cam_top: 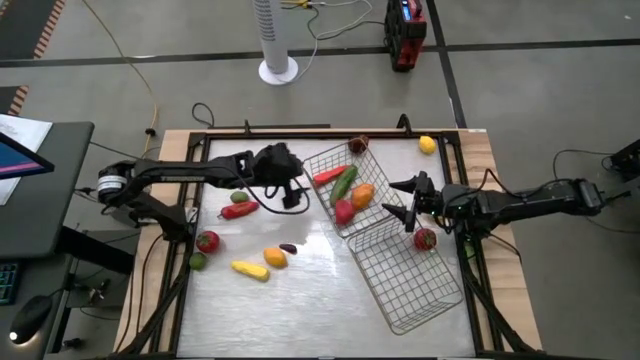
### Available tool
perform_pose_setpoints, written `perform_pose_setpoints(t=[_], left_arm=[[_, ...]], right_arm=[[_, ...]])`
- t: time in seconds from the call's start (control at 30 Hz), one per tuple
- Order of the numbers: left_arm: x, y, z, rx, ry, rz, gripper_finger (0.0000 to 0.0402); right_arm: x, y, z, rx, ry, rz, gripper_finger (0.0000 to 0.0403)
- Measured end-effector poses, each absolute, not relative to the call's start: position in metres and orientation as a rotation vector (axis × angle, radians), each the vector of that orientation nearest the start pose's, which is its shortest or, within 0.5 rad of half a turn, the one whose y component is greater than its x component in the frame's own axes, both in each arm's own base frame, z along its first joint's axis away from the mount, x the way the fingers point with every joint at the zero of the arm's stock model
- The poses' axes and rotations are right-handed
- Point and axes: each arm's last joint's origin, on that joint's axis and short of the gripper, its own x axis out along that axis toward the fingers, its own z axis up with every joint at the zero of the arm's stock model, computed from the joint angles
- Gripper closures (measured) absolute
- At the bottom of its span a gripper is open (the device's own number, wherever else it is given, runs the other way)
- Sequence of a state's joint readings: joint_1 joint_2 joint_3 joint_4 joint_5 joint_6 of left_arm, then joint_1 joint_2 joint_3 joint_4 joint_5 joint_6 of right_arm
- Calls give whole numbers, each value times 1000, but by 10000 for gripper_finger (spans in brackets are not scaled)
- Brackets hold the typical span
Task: Sort produce into baskets
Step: Put the chili pepper into the left wire basket
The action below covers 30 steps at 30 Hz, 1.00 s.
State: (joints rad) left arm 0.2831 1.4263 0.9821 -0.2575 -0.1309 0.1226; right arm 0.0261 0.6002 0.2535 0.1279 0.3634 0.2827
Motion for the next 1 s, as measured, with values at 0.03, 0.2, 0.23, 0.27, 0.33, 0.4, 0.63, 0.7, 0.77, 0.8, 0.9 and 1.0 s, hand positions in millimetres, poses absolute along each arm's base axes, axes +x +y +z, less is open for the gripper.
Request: perform_pose_setpoints(t=[0.03, 0.2, 0.23, 0.27, 0.33, 0.4, 0.63, 0.7, 0.77, 0.8, 0.9, 1.0], left_arm=[[282, 88, 250, 36, 763, 370, 39], [254, 87, 237, -98, 990, 473, 40], [251, 86, 233, -130, 1043, 487, 40], [248, 86, 228, -156, 1093, 499, 40], [244, 85, 217, -203, 1208, 505, 40], [240, 83, 203, -220, 1327, 501, 40], [240, 83, 168, -164, 1582, 441, 57], [240, 83, 161, -133, 1635, 428, 70], [241, 83, 155, -113, 1671, 410, 87], [241, 83, 153, -106, 1692, 398, 96], [240, 83, 146, -88, 1750, 362, 126], [242, 83, 141, -73, 1774, 339, 159]], right_arm=[[145, -7, 205, 235, 170, -364, 17], [145, -7, 206, 237, 156, -363, 17], [145, -7, 207, 237, 154, -363, 17], [146, -7, 207, 238, 151, -362, 17], [146, -6, 207, 238, 150, -362, 17], [146, -6, 207, 238, 149, -358, 17], [146, -6, 208, 239, 139, -355, 17], [146, -6, 208, 240, 139, -354, 17], [146, -5, 208, 242, 139, -354, 17], [146, -5, 208, 244, 139, -354, 17], [146, -5, 208, 243, 139, -354, 17], [146, -5, 208, 243, 139, -354, 17]])
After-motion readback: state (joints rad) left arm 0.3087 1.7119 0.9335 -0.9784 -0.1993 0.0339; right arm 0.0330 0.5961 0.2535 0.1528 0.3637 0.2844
